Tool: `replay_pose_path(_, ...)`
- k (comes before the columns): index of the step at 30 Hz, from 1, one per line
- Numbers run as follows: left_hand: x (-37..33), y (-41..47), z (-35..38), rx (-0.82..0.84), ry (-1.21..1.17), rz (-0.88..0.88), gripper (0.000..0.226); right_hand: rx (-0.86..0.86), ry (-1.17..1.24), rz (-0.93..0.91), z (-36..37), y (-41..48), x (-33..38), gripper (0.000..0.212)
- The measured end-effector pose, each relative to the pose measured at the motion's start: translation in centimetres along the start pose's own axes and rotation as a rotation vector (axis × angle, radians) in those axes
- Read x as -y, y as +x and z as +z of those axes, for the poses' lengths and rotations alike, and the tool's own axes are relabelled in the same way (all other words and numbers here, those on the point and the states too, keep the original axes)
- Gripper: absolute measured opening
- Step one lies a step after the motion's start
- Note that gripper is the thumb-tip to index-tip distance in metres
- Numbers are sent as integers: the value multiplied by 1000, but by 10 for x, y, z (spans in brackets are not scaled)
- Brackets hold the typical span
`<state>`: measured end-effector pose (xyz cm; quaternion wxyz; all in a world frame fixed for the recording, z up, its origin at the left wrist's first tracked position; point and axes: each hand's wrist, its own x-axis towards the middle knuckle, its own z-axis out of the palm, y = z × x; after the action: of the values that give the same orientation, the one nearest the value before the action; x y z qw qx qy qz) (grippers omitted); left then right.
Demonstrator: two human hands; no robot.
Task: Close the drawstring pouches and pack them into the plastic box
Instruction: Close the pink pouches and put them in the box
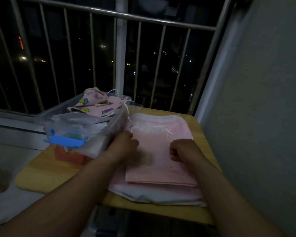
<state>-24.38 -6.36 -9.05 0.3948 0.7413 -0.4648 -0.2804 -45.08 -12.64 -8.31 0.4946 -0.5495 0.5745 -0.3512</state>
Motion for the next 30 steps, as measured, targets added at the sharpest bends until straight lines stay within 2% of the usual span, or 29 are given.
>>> replay_pose_path(3, 2, 1, 4, 6, -36, -17, 40, 39, 100, 40, 5, 1, -3, 14)
replay_pose_path(5, -1, -1, 6, 7, -32, -17, 44, 44, 62, 70, 6, 5, -5, 21)
replay_pose_path(7, -4, -1, 7, -3, -33, -11, 46, 60, 34, 57, 7, 7, -7, 18)
replay_pose_path(10, -4, -2, 5, -19, -101, -23, 55, 131, 193, 51, 8, 5, -4, 13)
replay_pose_path(13, -8, -4, 6, 25, -236, -34, 35, 220, 388, 71, -6, 3, -5, 32)
replay_pose_path(14, -12, -5, 6, 52, -301, -46, 36, 237, 441, 78, -11, 2, -4, 34)
replay_pose_path(20, -28, -15, 19, 267, -550, -181, 43, 368, 584, 105, -33, -15, -2, 29)
replay_pose_path(24, -34, -24, 24, 379, -670, -158, 28, 412, 620, 99, -37, -25, -1, 24)
replay_pose_path(26, -36, -22, 23, 382, -697, -98, 24, 383, 628, 98, -40, -28, 1, 31)
replay_pose_path(28, -38, -23, 18, 379, -667, -80, 19, 335, 638, 105, -44, -27, 1, 47)
replay_pose_path(30, -37, -26, 10, 433, -603, -100, 14, 322, 599, 113, -44, -27, 1, 41)
